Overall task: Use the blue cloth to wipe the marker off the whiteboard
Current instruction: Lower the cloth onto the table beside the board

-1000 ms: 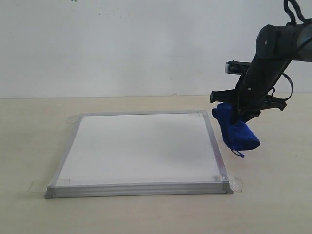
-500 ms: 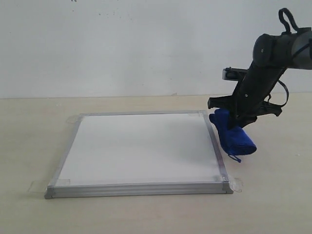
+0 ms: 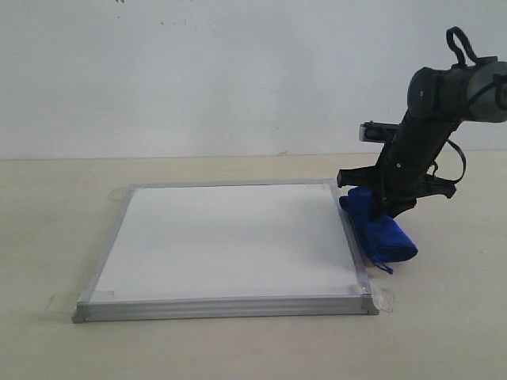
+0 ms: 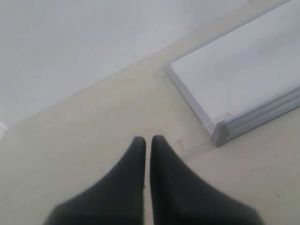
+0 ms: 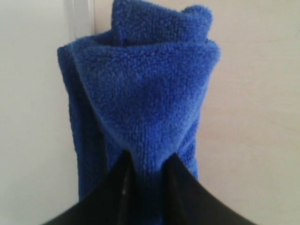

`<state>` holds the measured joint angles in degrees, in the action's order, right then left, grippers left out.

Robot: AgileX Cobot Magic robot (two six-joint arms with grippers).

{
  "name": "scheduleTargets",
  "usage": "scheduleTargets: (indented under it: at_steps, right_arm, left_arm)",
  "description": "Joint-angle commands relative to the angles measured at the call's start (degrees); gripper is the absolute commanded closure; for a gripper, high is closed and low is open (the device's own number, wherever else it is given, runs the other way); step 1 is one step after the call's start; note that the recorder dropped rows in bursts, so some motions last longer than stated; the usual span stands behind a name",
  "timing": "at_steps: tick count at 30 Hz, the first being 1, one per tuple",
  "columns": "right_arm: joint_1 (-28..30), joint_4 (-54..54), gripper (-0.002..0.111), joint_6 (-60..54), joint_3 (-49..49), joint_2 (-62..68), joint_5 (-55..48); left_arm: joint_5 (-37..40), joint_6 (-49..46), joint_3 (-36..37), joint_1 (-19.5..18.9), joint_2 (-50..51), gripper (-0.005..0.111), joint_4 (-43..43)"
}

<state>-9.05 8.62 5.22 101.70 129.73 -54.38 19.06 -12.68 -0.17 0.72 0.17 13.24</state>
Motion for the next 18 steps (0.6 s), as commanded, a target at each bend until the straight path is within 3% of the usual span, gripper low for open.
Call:
scheduleTargets:
  at_steps: [1, 5, 10, 12, 18]
  right_arm:
    - [0.44, -0.23, 0.108, 2.32, 0.02, -0.21, -0.06]
    - [0.44, -0.23, 0.104, 1.99, 0.02, -0.21, -0.35]
    - [0.44, -0.23, 0.071, 1.99, 0.02, -0.21, -1.36]
    - [0.44, -0.23, 0.063, 2.17, 0.02, -0.21, -1.37]
    - [0.44, 1.48, 0.064, 1.86, 0.25, -0.63, -3.13]
  left_arm:
    - [-0.15, -0.3, 0.17, -0.14, -0.17, 0.103, -0.09]
    - [-0.15, -0.3, 0.17, -0.14, -0.17, 0.103, -0.09]
    - [-0.15, -0.3, 0.17, -0.14, -0.17, 0.103, -0.09]
    - [-0.15, -0.3, 0.17, -0.14, -0.17, 0.103, -0.09]
    - [-0.15, -0.3, 0.17, -0.14, -0.17, 0.103, -0.09]
